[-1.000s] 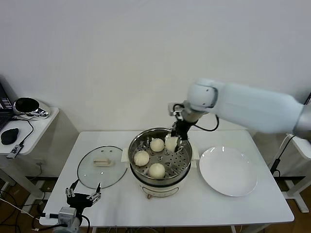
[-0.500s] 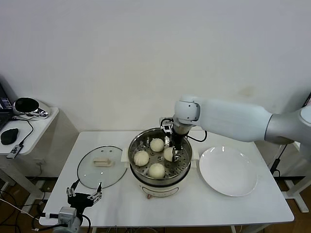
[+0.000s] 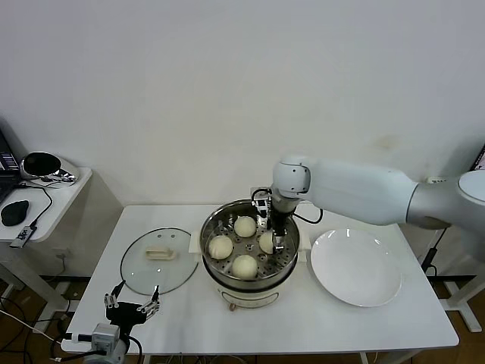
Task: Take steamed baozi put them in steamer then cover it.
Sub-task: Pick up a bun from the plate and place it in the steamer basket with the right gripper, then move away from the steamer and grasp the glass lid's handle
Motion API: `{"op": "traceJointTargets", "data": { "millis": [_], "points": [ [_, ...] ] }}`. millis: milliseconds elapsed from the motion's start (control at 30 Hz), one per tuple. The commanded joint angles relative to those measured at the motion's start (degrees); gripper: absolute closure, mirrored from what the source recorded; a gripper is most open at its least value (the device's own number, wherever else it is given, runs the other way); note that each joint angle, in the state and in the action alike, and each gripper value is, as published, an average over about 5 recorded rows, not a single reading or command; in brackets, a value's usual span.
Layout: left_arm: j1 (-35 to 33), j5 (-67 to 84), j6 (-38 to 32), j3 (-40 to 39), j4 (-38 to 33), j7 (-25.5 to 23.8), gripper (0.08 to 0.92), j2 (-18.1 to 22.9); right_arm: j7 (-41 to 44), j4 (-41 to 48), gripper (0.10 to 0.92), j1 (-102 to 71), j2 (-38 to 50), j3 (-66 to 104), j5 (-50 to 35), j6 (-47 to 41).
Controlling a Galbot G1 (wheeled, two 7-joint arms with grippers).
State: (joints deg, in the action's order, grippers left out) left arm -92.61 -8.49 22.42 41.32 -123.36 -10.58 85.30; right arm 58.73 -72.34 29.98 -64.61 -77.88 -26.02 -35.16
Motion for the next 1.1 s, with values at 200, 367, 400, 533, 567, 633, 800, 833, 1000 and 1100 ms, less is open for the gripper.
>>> {"op": "traceJointTargets", "data": {
  "millis": [200,367,400,533,567,633,800,833,1000,1100],
  "points": [
    [0.38,4.46,-2.83,0.20,-0.27,3.70,0.177,-0.41,-5.66,-13.85,0.203,4.45,22.55,11.72,-10.58,5.87],
    [0.42,9.08,-0.04,-0.90,-1.18,4.29,0.177,-0.87,-27.24,-24.30,0.203,-0.84,38.95,17.46,-25.40,14.30],
    [0.42,10.26,0.21,-1.17,-1.36,4.22,0.177,-0.93,-30.96,-26.34,0.203,-3.96,41.79,20.20,-26.98,15.14],
    [0.60,13.42,-0.06,-2.04,-0.84,4.44,0.177,-1.85,-46.39,-32.06,0.203,-17.28,50.70,32.99,-32.49,18.91],
    [0.68,13.95,-0.33,-2.12,-0.58,4.55,0.177,-2.10,-49.27,-32.68,0.203,-20.22,52.33,35.38,-33.67,20.20],
    [0.92,14.75,-1.01,-2.10,-0.10,4.80,0.177,-2.45,-53.03,-33.07,0.203,-28.63,54.81,42.84,-34.84,22.94],
    [1.67,14.16,-2.07,-2.68,0.06,4.98,0.177,-2.36,-58.05,-31.39,0.203,-72.11,50.43,88.21,-33.87,25.70],
    [1.79,13.35,-2.25,-3.05,-0.04,4.94,0.177,-2.29,-58.56,-30.96,0.203,-78.63,47.71,95.33,-33.56,25.49],
    [1.90,9.14,-3.55,-4.43,-0.26,4.87,0.177,-2.36,-58.03,-31.86,0.203,-94.00,33.05,109.19,-27.10,26.19],
    [2.24,8.01,-4.01,-4.13,0.50,5.05,0.177,-2.73,-57.19,-34.49,0.203,-101.08,24.23,113.27,-22.08,28.37]
  ]
}}
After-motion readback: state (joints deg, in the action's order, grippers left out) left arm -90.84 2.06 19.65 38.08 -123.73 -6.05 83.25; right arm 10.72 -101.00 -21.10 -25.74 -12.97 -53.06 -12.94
